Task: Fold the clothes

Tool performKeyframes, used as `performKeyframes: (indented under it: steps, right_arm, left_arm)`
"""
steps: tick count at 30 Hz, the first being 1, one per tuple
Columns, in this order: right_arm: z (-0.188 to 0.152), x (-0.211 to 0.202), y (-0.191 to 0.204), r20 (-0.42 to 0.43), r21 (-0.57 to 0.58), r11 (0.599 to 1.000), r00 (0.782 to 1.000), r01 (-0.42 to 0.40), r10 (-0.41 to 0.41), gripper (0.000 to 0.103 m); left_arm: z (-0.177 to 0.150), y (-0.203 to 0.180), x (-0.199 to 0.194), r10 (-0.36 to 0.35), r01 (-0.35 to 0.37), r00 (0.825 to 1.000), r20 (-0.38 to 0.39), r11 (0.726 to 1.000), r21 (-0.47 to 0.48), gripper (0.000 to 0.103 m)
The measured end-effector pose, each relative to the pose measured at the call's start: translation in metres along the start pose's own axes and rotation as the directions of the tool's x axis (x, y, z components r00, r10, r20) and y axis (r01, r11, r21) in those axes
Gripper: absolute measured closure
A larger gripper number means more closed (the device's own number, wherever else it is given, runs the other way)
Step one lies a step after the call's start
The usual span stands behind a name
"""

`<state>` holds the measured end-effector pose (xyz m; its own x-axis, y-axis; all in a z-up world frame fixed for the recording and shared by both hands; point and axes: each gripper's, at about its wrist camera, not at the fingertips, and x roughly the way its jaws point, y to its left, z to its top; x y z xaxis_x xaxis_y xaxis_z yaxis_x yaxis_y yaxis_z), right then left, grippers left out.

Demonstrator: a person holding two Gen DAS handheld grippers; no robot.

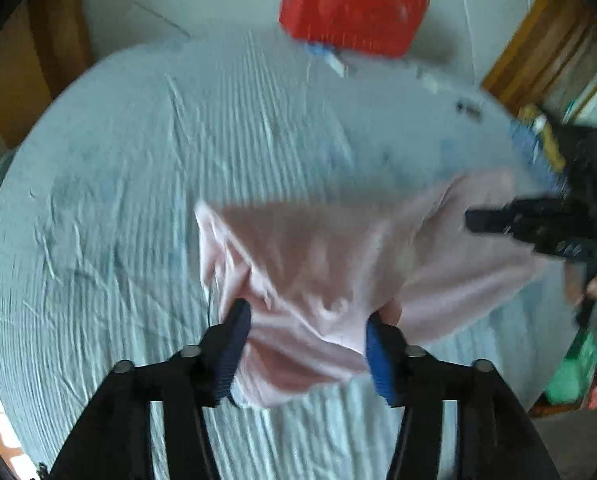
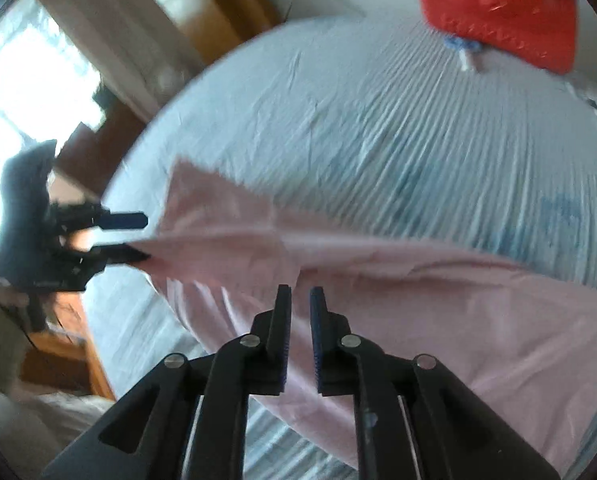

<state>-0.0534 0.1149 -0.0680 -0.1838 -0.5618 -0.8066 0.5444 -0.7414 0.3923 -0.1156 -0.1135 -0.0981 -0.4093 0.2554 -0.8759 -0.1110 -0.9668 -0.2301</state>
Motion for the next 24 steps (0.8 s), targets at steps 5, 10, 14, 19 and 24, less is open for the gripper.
performKeyframes:
  steps: [5,10,14,19,24]
  right_arm:
    - [0.024,0.018,0.009,0.023,0.058,0.998,1.000,-0.020,0.019,0.087]
    - [0.035,0.032,0.008,0.027,0.097,0.995,1.000,-0.006,0.004,0.087]
    - [0.046,0.052,0.013,0.009,0.079,0.996,0.999,-0.049,0.048,0.087]
    - [0.035,0.093,0.020,-0.129,0.016,0.999,0.991,0.038,-0.036,0.087]
    - [0.023,0.086,-0.002,-0.150,0.007,0.984,0.973,0.179,-0.176,0.089]
  left_arm:
    - [0.030,0.007,-0.015,-0.018,0.023,0.996,0.091,0.998,-0.058,0.040]
    - [0.037,0.006,-0.019,-0.015,0.020,0.994,0.110,0.999,-0.042,0.040]
    - [0.049,0.010,0.019,0.051,-0.048,0.997,0.050,0.997,-0.061,0.040]
    - [0.046,0.010,0.080,0.143,-0.145,0.989,-0.046,0.989,-0.042,0.040]
    - [0.040,0.036,0.099,0.221,-0.228,0.972,-0.075,0.970,-0.085,0.037]
